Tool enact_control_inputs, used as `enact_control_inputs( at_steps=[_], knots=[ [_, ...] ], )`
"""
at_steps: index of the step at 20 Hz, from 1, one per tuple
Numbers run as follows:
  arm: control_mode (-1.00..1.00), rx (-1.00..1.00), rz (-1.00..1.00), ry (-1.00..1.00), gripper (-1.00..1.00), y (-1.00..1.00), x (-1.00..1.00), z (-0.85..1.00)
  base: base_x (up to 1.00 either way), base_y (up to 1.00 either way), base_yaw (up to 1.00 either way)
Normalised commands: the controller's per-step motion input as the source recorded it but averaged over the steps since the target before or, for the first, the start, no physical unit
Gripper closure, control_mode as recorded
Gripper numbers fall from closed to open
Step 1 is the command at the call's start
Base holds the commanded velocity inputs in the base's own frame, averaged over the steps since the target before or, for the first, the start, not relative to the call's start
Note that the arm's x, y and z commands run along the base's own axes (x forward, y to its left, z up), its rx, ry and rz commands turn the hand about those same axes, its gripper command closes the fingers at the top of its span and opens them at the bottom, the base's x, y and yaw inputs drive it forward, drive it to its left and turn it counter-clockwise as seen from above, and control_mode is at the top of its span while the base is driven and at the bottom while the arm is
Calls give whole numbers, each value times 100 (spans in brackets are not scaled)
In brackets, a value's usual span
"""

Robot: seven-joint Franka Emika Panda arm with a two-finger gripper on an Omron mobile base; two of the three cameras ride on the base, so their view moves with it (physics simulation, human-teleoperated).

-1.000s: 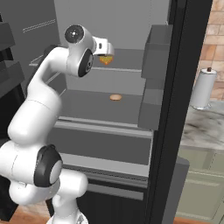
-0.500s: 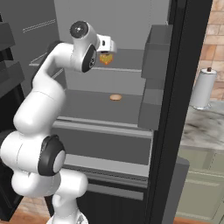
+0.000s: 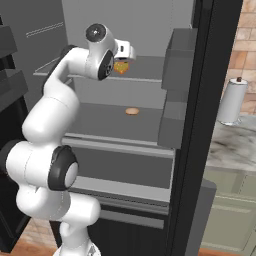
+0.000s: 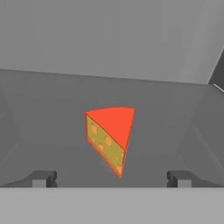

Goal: Pick the cheese from the fridge and the cheese grater from the cabinet and place them next to the salad bowl.

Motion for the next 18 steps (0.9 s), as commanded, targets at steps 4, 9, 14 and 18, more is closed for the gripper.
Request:
enact_control_inputs(
  at_steps=[4,9,14,18],
  knots=[
    [-100,0,0,5,-100,0,28,-9,0,0,0],
    [-100,0,0,2,-100,0,19,-1,0,0,0],
    [-100,0,0,11,-100,0,14,-5,0,0,0],
    [-100,0,0,8,-100,0,13,-10,0,0,0]
  ],
)
